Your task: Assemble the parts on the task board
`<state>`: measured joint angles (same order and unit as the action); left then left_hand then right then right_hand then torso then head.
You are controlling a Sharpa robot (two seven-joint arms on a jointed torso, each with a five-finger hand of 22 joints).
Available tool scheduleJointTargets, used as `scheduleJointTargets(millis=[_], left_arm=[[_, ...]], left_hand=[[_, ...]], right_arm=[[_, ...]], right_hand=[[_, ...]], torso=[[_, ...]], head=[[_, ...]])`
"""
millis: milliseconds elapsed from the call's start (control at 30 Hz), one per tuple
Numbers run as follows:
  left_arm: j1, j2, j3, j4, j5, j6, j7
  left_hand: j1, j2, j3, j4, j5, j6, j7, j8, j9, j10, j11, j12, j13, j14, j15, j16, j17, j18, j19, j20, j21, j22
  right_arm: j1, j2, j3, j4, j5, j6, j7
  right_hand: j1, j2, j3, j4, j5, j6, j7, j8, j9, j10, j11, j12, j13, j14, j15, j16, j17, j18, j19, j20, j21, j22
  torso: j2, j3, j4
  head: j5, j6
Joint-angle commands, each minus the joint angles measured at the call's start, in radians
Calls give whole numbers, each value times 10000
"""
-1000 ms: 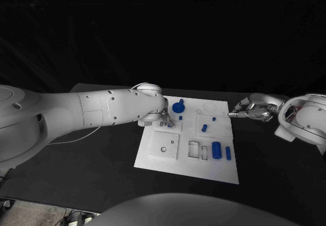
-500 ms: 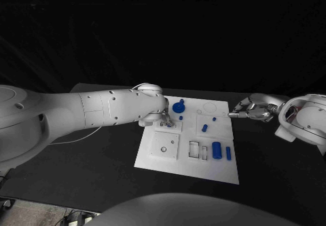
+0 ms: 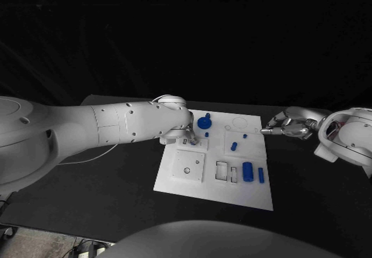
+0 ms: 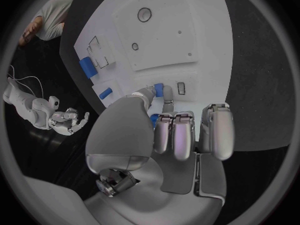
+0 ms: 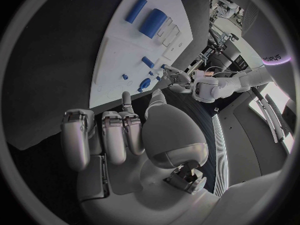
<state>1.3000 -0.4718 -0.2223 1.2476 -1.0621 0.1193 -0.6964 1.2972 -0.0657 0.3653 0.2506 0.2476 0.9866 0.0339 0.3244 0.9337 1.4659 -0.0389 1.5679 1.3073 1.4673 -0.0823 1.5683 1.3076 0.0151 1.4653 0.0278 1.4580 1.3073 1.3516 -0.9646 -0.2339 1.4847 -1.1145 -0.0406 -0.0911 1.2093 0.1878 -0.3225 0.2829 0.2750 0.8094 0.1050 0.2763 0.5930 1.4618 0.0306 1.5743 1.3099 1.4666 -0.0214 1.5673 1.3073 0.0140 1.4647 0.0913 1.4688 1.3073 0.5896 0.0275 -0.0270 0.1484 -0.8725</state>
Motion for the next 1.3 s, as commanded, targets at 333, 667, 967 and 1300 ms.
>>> scheduleJointTargets(millis=[333, 667, 967, 1300], left_arm=[[-9, 51, -5, -87, 64, -145, -172], [-5, 177, 1, -249, 132, -70, -247], [-4, 289, 8, -407, 313, 126, -585], [-3, 305, 70, -471, 632, 263, -778]], left_hand=[[286, -150, 671, -360, -107, 575, -218, 472, 338, 1049, -166, 29, 2635, 1035, -176, 25, 2632, 125, 592, -144, -16, 2006], [464, -245, 1163, -817, 286, 678, -235, 690, 523, 1049, -201, 29, 2635, 1035, -219, 25, 2632, 117, 612, -193, 4, 2033], [466, -192, 1367, -995, 113, 667, -218, 720, 558, 1049, -196, 29, 2635, 1035, -223, 25, 2632, 111, 626, -202, 21, 2049], [435, -185, 1482, -1095, 1, 686, -220, 747, 578, 1049, -199, 29, 2635, 1035, -225, 25, 2632, 110, 632, -205, 26, 2056]], right_arm=[[-6, 17, -2, -12, -29, 185, 20], [-6, 28, -2, -14, -29, 210, 22], [-6, 5, -1, 4, -29, 239, 12], [-6, -4, -1, 14, -28, 260, 2]], right_hand=[[38, 118, -14, 21, 53, -12, 11, -43, -17, 1090, -63, -35, 2609, 1042, 0, 35, 2635, 210, -34, 12, -80, 2166], [51, 119, -11, 13, 59, -11, 12, -46, -18, 1090, -62, -35, 2609, 1042, 0, 35, 2635, 218, -60, 11, -108, 2155], [65, 118, -9, 5, 63, -9, 13, -50, -19, 1090, -61, -35, 2609, 1042, 0, 35, 2635, 220, -66, 11, -115, 2152], [96, 116, -5, -10, 71, -6, 13, -58, -23, 1090, -60, -35, 2609, 1042, -1, 35, 2635, 232, -102, 11, -154, 2136]], torso=[[0, 0, 0], [8, -3, -5], [3, 0, 2], [1, -2, 4]], head=[[-7, -1], [-7, -1], [-6, -1], [8, -1]])
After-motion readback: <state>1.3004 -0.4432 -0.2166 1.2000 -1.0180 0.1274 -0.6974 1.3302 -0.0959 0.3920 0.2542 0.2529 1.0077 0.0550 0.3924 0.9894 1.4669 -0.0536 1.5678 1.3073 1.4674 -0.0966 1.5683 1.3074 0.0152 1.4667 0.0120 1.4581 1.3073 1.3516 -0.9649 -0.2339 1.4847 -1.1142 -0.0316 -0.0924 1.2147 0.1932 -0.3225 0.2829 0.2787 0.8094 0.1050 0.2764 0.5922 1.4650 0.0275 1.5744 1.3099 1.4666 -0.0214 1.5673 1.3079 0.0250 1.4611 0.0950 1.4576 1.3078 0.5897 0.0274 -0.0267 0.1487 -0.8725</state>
